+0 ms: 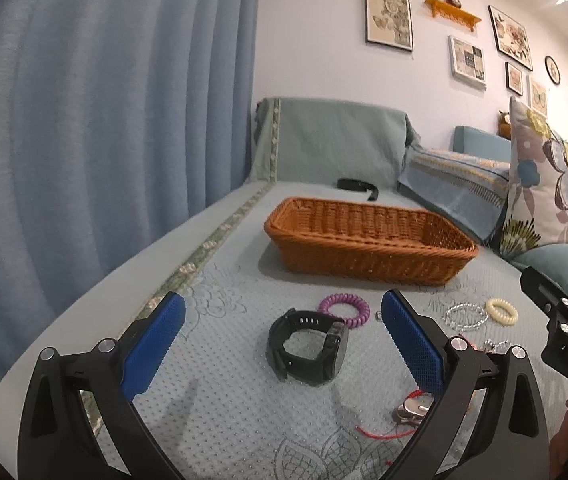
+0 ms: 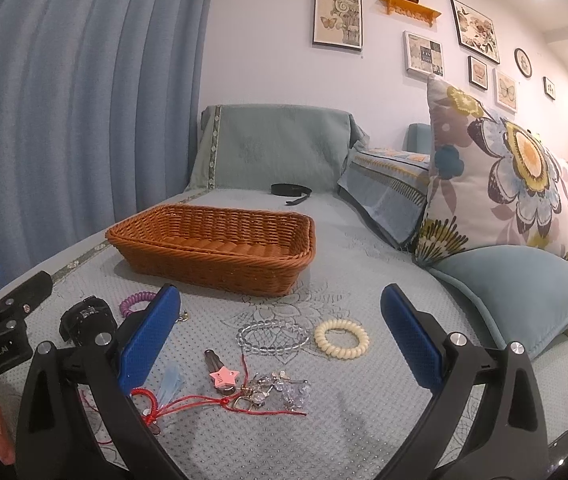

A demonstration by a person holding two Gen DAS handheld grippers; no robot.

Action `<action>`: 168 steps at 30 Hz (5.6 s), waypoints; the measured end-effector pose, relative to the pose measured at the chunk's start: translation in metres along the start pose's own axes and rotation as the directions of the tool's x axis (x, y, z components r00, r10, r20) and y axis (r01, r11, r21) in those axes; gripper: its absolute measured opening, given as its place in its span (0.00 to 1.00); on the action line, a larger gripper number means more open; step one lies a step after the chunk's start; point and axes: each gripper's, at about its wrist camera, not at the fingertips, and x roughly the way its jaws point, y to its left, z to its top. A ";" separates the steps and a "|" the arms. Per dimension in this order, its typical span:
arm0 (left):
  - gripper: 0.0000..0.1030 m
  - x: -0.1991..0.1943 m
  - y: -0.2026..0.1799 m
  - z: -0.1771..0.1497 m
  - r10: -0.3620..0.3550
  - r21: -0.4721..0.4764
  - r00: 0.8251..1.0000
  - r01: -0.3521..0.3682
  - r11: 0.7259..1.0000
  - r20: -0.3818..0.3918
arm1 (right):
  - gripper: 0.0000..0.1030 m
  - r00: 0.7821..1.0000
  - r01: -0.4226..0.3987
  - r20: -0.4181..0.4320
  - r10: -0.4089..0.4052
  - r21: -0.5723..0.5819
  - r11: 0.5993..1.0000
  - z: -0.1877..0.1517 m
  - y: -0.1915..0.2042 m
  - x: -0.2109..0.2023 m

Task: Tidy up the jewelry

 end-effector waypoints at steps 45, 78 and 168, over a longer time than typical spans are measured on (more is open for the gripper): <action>0.70 0.077 0.050 0.014 -0.244 -0.134 0.893 0.208 0.969 -0.378 | 0.64 0.972 0.035 -0.232 -0.030 0.018 0.999 0.015 -0.077 0.030; 0.09 0.116 0.026 0.001 -0.279 -0.039 0.831 0.297 0.954 -0.481 | 0.09 0.857 -0.135 -0.498 0.133 0.032 0.990 -0.011 -0.087 0.119; 0.34 0.058 -0.006 -0.037 -0.572 -0.284 0.681 0.497 0.820 -0.457 | 0.36 0.797 -0.321 -0.480 0.366 0.177 0.930 -0.056 -0.037 -0.019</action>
